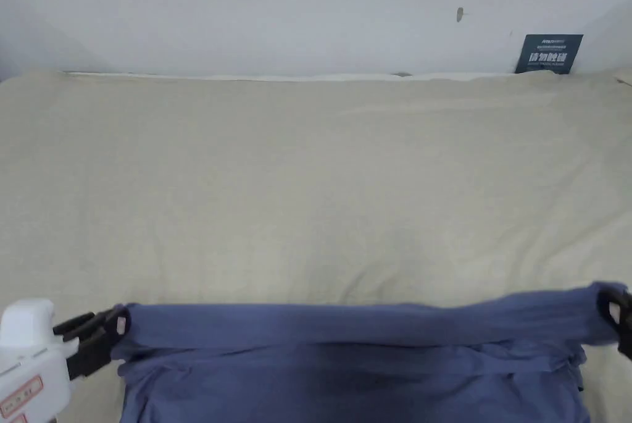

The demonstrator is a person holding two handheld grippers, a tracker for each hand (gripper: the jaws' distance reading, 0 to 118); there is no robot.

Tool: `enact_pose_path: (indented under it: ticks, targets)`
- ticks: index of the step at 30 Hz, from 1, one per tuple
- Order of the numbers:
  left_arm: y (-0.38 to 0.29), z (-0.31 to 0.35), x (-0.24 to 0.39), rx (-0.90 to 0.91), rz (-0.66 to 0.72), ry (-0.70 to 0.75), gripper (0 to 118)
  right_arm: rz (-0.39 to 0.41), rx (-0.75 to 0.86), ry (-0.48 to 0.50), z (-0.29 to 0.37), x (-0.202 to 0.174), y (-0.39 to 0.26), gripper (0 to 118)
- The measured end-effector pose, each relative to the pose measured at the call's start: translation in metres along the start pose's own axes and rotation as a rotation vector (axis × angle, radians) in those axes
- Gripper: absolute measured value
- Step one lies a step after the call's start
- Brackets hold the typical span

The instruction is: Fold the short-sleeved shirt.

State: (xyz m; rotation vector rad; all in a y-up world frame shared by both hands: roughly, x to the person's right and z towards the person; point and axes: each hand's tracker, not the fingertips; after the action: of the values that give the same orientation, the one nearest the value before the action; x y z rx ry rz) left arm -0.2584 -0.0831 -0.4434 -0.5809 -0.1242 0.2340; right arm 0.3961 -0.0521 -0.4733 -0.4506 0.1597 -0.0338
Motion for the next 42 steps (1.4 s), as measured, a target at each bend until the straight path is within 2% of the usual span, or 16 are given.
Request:
enact_pose_path:
  ticks: [9, 10, 12, 13, 18, 20, 21, 22, 23, 24, 28, 29, 33, 34, 40, 42]
  targets:
    - [-0.078, -0.027, -0.009, -0.098, -0.112, 0.116, 5, -0.020, -0.194, -0.061, -0.020, 0.003, -0.124, 8]
    - [-0.080, -0.027, -0.009, -0.080, -0.104, 0.137, 19, -0.029, -0.203, -0.054, -0.018, 0.003, -0.126, 37]
    - [-0.083, -0.020, -0.008, -0.063, -0.099, 0.204, 99, -0.050, -0.200, -0.088, 0.001, -0.008, -0.124, 102]
    - [-0.084, -0.016, -0.008, -0.063, -0.089, 0.199, 117, -0.054, -0.162, -0.131, 0.012, -0.012, -0.121, 118]
    - [-0.104, 0.049, 0.012, 0.116, -0.055, 0.262, 118, 0.025, -0.065, -0.192, 0.077, -0.039, -0.099, 118]
    - [-0.083, 0.056, 0.023, 0.122, -0.047, 0.285, 118, 0.005, -0.025, -0.150, 0.091, -0.047, -0.093, 108]
    - [-0.081, 0.058, 0.026, 0.130, -0.034, 0.306, 114, -0.001, -0.005, -0.134, 0.097, -0.052, -0.091, 89]
    - [-0.081, 0.059, 0.028, 0.130, -0.014, 0.290, 92, 0.003, -0.005, -0.139, 0.100, -0.056, -0.090, 47]
    - [-0.078, 0.054, 0.027, 0.128, 0.018, 0.264, 51, 0.009, -0.003, -0.137, 0.101, -0.060, -0.088, 13]
    - [-0.076, 0.047, 0.028, 0.116, 0.026, 0.277, 0, 0.028, 0.001, -0.132, 0.100, -0.064, -0.088, 0]
    - [-0.065, 0.012, 0.022, 0.040, 0.092, 0.177, 0, 0.123, 0.021, -0.117, 0.102, -0.076, -0.081, 0]
    - [-0.060, 0.001, 0.024, 0.041, 0.065, 0.299, 5, 0.122, 0.021, -0.119, 0.102, -0.078, -0.079, 0]
    - [-0.066, -0.040, 0.021, -0.034, 0.180, 0.309, 78, 0.097, 0.052, -0.104, 0.111, -0.078, -0.068, 0]
    - [-0.068, -0.050, 0.019, -0.067, 0.142, 0.349, 118, 0.092, 0.057, -0.103, 0.113, -0.078, -0.067, 0]
    - [-0.105, -0.087, 0.027, -0.148, -0.108, 0.418, 116, 0.077, 0.062, -0.121, 0.126, -0.075, -0.055, 0]
    - [-0.101, -0.076, 0.035, -0.118, -0.068, 0.388, 99, 0.087, 0.069, -0.123, 0.132, -0.077, -0.053, 0]
